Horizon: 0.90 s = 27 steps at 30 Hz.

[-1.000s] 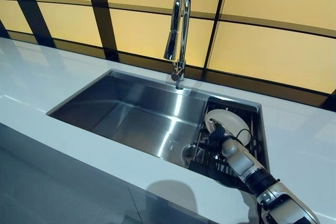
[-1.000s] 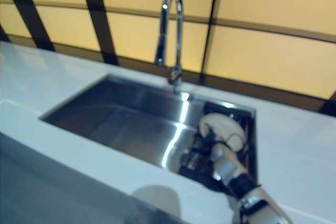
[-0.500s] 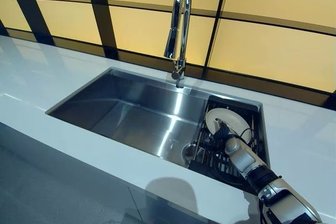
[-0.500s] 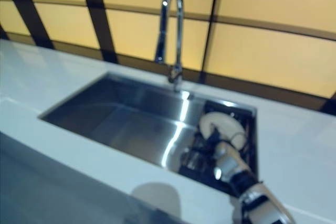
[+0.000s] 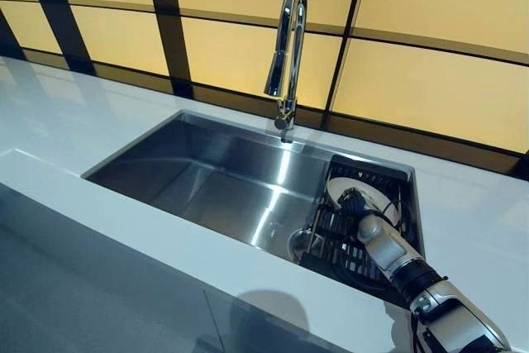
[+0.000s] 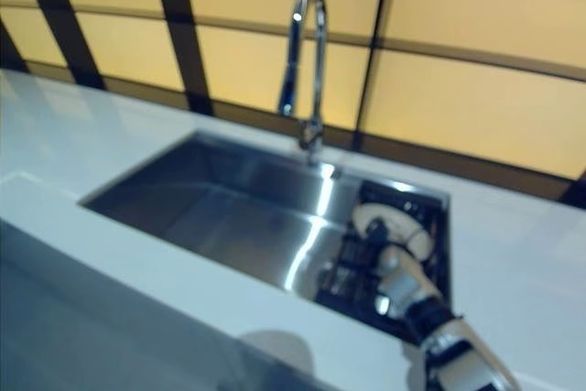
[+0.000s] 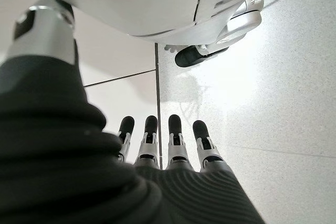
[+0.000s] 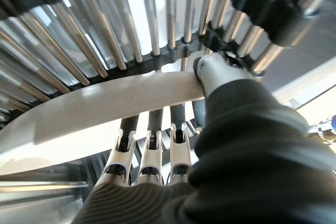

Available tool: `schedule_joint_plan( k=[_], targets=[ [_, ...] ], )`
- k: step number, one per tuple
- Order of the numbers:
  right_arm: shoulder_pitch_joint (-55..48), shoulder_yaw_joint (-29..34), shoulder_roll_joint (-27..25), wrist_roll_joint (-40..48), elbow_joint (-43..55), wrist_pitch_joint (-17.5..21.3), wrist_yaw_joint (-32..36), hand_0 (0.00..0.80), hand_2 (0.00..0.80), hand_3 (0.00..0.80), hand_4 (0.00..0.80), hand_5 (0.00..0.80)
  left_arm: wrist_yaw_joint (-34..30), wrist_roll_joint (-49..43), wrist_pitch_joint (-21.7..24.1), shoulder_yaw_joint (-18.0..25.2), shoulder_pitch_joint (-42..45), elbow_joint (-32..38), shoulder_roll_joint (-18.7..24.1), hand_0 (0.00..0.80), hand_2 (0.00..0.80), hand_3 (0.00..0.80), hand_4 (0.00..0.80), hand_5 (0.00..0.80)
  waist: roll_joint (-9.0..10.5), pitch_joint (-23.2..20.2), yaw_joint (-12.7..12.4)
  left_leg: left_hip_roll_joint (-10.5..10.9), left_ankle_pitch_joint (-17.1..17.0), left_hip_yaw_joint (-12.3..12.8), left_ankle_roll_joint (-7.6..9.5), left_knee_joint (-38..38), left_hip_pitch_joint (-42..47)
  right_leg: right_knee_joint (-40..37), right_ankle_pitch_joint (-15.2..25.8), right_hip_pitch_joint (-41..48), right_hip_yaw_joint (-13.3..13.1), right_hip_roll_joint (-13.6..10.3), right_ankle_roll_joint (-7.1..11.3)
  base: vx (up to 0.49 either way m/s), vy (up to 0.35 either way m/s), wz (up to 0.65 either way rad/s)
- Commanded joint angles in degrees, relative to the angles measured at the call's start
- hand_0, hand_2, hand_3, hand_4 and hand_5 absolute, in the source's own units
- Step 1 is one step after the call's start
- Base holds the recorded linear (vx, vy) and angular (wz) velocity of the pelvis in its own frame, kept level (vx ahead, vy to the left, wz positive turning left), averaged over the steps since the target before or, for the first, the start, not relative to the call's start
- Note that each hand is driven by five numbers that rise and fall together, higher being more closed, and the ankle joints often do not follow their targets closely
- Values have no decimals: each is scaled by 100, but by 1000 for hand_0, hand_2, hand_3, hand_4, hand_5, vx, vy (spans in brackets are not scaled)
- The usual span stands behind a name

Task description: Take plates into dishwasher

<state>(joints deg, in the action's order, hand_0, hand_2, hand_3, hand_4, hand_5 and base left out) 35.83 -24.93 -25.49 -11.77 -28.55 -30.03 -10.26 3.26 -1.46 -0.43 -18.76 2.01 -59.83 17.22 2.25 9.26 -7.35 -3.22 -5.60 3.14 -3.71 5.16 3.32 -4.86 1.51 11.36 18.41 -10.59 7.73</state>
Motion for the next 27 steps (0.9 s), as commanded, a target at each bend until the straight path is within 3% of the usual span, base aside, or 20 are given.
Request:
schedule_joint_plan(
  k=[1,2,4,9,16,17,21,27],
  targets=[
    [544,54,-343,-81,-228,55,-113,348,348,348,348,348,-51,22,139,-225,-191,-148,134,0,0,0,0,0,-106,-125,-211,-347,346,83,-139,-139,336,89,363,-320,-94,-114,-68,0,0,0],
    [523,63,-354,-95,-217,59,-115,314,314,314,314,314,-44,28,130,-231,-187,-141,130,0,0,0,0,0,-105,-116,-207,-344,346,78,-134,-141,339,91,365,-316,-101,-115,-69,0,0,0],
    [508,71,-346,-129,-190,3,-116,351,351,351,351,351,-58,8,117,-216,-187,-130,132,0,0,0,0,0,-106,-117,-208,-339,348,71,-130,-141,337,93,363,-319,-109,-117,-69,0,0,0],
    [508,89,-355,-166,-222,4,-95,358,358,358,358,358,-47,16,120,-210,-194,-134,137,0,0,0,0,0,-100,-105,-208,-340,345,76,-130,-133,335,90,365,-318,-112,-116,-62,0,0,0],
    [457,122,-387,-153,-201,67,-114,464,464,464,464,464,-60,11,119,-196,-200,-106,143,0,0,0,0,0,-79,-99,-203,-336,352,75,-123,-126,340,84,372,-320,-123,-115,-58,0,0,0],
    [461,125,-395,-153,-211,76,-114,499,499,499,499,499,-64,18,118,-200,-206,-104,146,0,0,0,0,0,-79,-100,-205,-335,351,75,-124,-128,338,86,371,-319,-121,-114,-58,0,0,0],
    [467,144,-419,-163,-224,79,-98,800,800,800,800,800,-70,52,129,-200,-219,-122,155,0,0,0,0,0,-81,-107,-203,-329,354,63,-122,-125,340,85,364,-312,-123,-116,-57,0,0,0],
    [402,200,-464,-123,-170,127,-79,800,800,800,800,800,-76,27,126,-177,-195,-141,150,0,0,0,0,0,-60,-131,-193,-330,361,64,-128,-118,356,86,355,-293,-129,-108,-55,0,0,0]
  ],
)
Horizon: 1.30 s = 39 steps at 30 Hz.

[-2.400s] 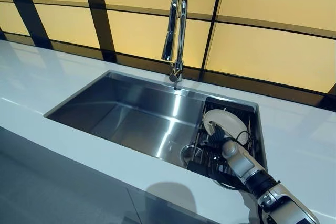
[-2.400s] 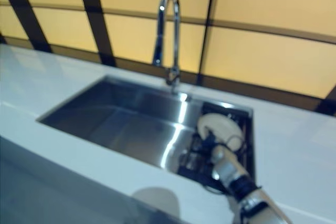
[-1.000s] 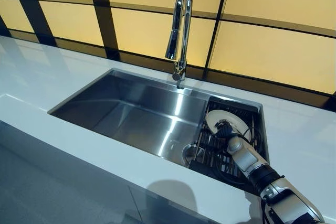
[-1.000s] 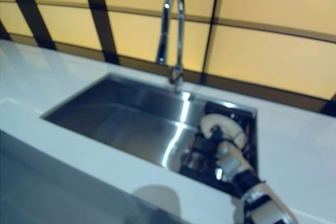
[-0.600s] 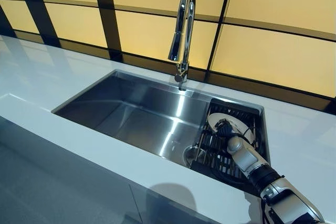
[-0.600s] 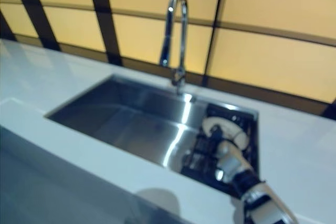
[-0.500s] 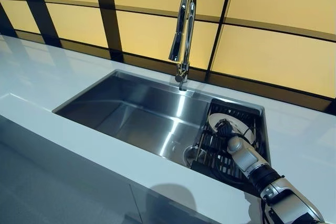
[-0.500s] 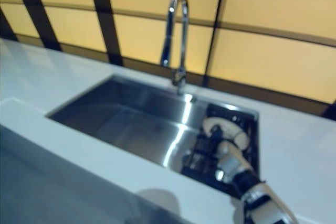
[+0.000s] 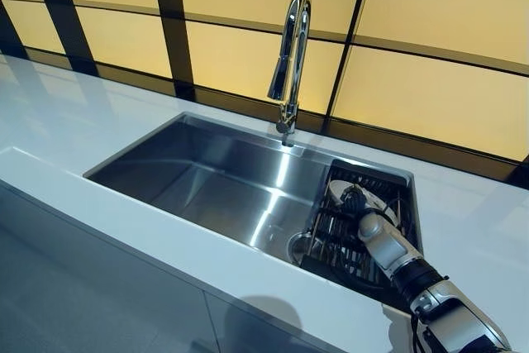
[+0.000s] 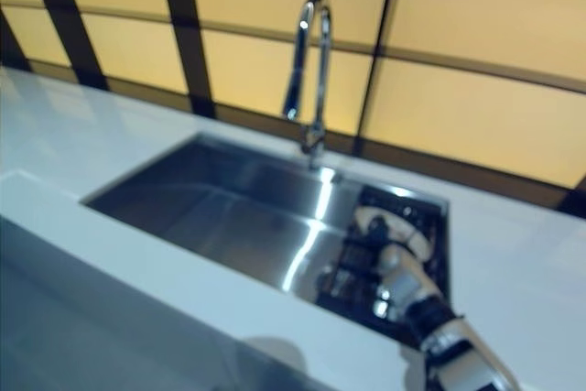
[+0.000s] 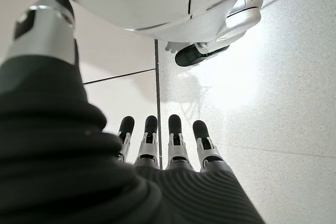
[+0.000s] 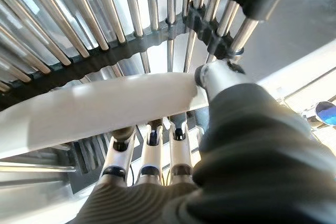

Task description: Take plates into dishwasher

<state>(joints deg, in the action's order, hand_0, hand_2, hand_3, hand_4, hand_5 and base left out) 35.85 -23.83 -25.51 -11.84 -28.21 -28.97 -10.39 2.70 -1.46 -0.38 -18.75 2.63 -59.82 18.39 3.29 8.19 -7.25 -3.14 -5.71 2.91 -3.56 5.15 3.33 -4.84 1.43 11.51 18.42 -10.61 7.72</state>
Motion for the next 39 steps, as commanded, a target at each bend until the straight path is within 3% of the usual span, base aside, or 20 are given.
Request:
schedule_joint_plan(
  k=[1,20,39],
  targets=[
    [376,107,-464,-121,-166,35,-80,800,800,800,800,800,-22,14,111,-172,-248,-130,31,0,0,0,0,0,-160,-28,-200,-338,374,89,-144,-117,355,84,361,-308,-133,-104,-53,0,0,0],
    [-375,714,-614,91,1041,348,110,800,800,800,800,800,35,-51,133,89,-63,-89,-44,0,0,0,0,0,-79,-130,1,-314,435,162,-129,-53,442,53,365,-291,-219,-102,-14,0,0,0],
    [-1516,1632,-745,836,2646,1263,333,800,800,800,800,800,81,-135,294,285,82,-220,-150,0,0,0,0,0,-19,-240,270,-220,527,255,-69,-40,507,40,424,-347,-354,-144,65,-2,2,0]
  ],
)
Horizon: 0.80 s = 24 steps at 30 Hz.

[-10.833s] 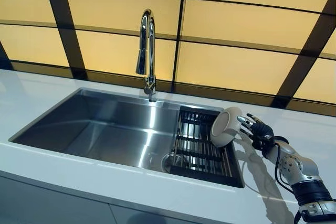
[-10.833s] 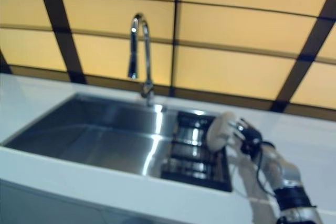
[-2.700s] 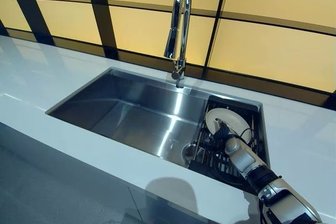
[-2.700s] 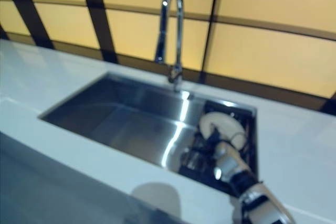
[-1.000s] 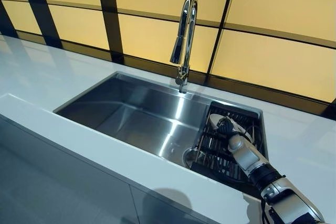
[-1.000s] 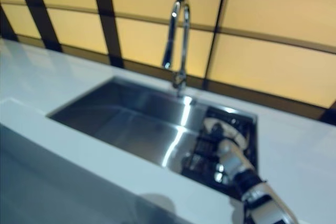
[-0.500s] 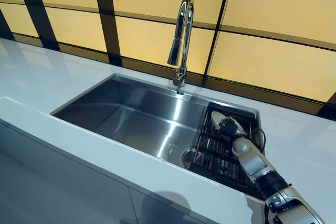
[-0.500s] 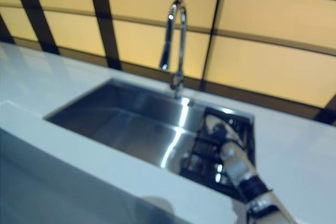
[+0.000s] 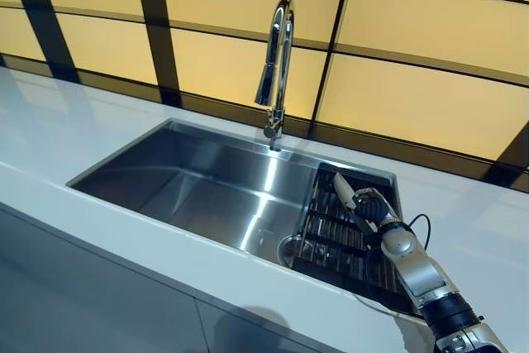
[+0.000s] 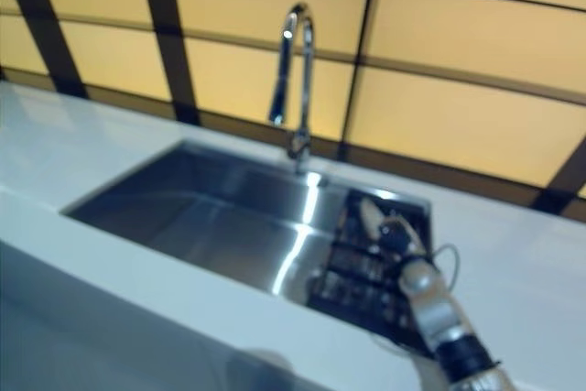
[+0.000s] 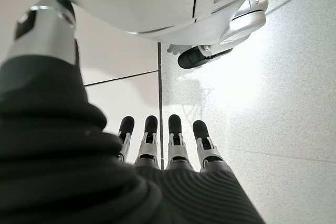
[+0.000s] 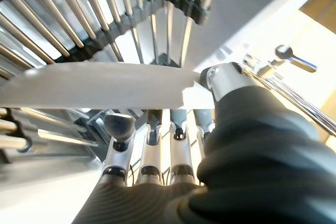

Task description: Take plates into dishwasher

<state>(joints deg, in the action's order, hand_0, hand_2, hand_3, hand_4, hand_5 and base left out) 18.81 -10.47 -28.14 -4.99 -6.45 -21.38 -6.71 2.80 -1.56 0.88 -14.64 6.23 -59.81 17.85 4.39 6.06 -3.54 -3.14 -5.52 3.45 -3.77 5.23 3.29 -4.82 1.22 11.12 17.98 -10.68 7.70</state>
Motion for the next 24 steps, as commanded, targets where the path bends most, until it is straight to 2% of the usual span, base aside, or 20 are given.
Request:
schedule_joint_plan(
  k=[1,14,24],
  targets=[
    [127,333,-477,212,600,562,-29,800,800,800,800,800,101,-105,170,-131,-271,-229,-111,0,0,0,0,0,-128,-29,-81,-215,511,212,-40,-47,513,42,451,-319,-318,-139,69,-19,17,-6],
    [-237,762,-377,1177,1496,1172,-95,800,800,800,800,800,127,-68,227,-99,-200,-219,-138,0,0,0,0,0,-137,-53,15,-172,569,297,-3,-67,529,47,487,-362,-331,-196,125,-7,7,-2],
    [-479,1107,-533,1631,2074,1506,4,800,800,800,800,800,152,-59,314,-68,-186,-290,-110,0,0,0,0,0,-111,-89,131,-110,612,355,43,-92,533,86,547,-453,-396,-258,195,-9,8,-1]
  ],
)
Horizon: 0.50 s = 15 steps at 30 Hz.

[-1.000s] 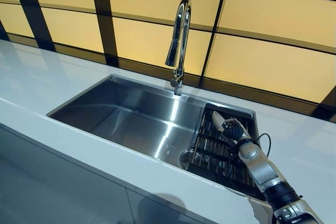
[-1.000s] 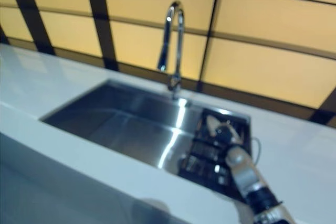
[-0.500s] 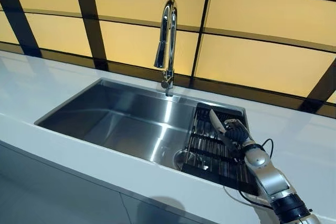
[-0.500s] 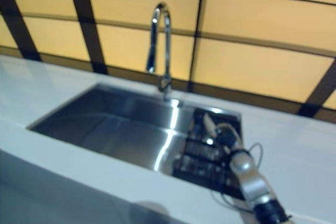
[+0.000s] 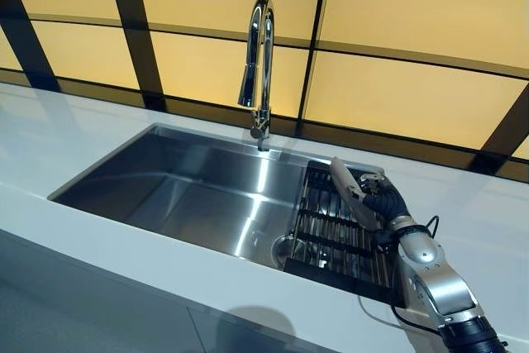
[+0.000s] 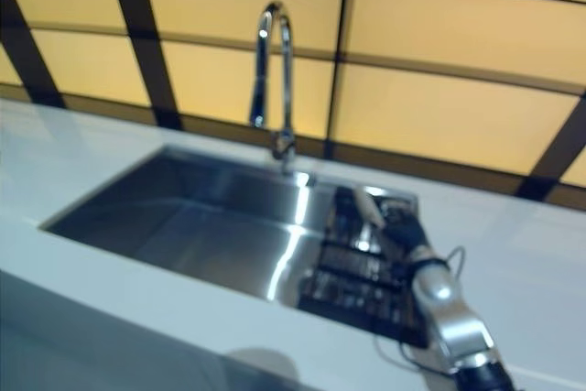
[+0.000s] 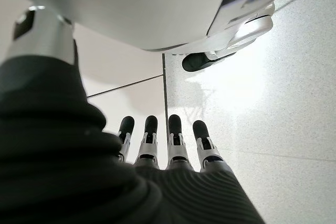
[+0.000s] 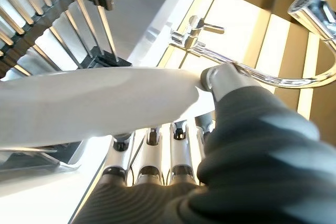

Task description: Take plates into dishwasher

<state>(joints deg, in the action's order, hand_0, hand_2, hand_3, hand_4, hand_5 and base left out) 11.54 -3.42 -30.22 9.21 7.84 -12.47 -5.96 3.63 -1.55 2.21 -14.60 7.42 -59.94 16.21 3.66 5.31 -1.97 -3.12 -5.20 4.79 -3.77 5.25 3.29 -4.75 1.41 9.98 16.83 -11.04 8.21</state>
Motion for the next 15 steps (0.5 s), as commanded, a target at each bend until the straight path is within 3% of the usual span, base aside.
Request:
schedule_joint_plan(
  k=[1,15],
  targets=[
    [247,403,-325,211,645,616,-71,800,800,800,800,800,69,-60,182,-73,-306,-277,53,0,0,0,0,0,-39,-14,-27,-111,581,222,43,-94,533,79,529,-340,-282,-223,145,-32,23,-1],
    [216,875,-503,770,1222,1314,-461,800,800,800,800,800,104,30,319,3,-296,-409,59,0,0,0,0,0,18,-67,95,-31,670,306,117,-147,530,201,669,-512,-433,-288,223,-21,16,-5]
  ],
)
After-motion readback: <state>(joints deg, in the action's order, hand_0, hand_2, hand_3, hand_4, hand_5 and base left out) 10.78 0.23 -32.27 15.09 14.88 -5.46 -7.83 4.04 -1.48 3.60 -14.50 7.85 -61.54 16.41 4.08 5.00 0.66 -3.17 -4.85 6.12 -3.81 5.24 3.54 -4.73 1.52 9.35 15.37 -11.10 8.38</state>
